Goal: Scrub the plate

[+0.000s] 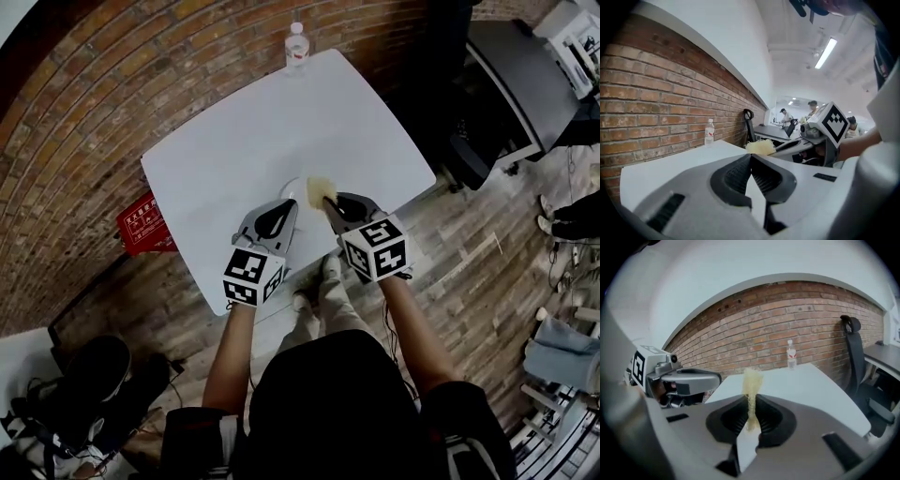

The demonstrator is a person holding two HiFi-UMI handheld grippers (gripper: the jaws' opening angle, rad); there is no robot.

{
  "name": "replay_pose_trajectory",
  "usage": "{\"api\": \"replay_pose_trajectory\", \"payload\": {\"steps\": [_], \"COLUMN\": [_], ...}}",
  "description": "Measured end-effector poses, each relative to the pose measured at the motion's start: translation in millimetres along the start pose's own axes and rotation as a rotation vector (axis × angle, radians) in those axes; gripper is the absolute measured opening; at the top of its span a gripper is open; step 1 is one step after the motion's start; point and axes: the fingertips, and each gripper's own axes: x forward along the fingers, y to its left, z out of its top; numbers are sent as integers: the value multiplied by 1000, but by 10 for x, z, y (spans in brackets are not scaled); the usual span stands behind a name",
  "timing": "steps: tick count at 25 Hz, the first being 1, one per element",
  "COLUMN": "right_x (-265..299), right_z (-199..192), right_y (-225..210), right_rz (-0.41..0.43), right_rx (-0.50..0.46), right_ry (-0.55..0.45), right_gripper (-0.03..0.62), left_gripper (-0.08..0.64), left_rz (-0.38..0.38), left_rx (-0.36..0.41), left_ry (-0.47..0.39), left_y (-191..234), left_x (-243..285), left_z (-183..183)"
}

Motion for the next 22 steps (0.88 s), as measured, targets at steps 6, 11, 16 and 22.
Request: {"api": "replay_pose_trajectory", "payload": {"steps": [6, 11, 16, 22], "right_x": [-197, -426, -635, -792], "right_z": [386, 643, 844, 1011], "right_y": [295, 548, 837, 1111], "right_rz": [-33, -41, -32, -38], "right_rx": [-66, -111, -131, -153], "right_ry": [-117, -214, -279, -331], "right_gripper": [38, 38, 38, 38], "left_gripper": [20, 20, 20, 20], "left_rz": [-7, 1, -11, -4], "left_rx": [-5, 19, 40, 45], "left_ry": [-24, -101, -179, -217], "left_y": [-104, -156, -216, -199], "left_x": [-363, -725, -1007, -1218], "left_z": [274, 567, 744, 864]}}
